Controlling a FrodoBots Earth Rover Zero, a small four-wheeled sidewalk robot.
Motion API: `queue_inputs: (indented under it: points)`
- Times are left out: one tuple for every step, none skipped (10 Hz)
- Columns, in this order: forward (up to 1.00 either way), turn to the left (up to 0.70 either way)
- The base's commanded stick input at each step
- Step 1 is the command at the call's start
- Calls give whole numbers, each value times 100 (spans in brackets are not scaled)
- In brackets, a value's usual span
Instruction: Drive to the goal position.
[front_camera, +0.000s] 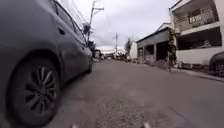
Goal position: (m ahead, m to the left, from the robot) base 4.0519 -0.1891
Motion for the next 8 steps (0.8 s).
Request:
queue_inputs:
  points:
    - [70, 0]
    - [70, 0]
    - [70, 0]
    - [70, 0]
    - [70, 0]
    - [70, 0]
    - [70, 0]
    - [70, 0]
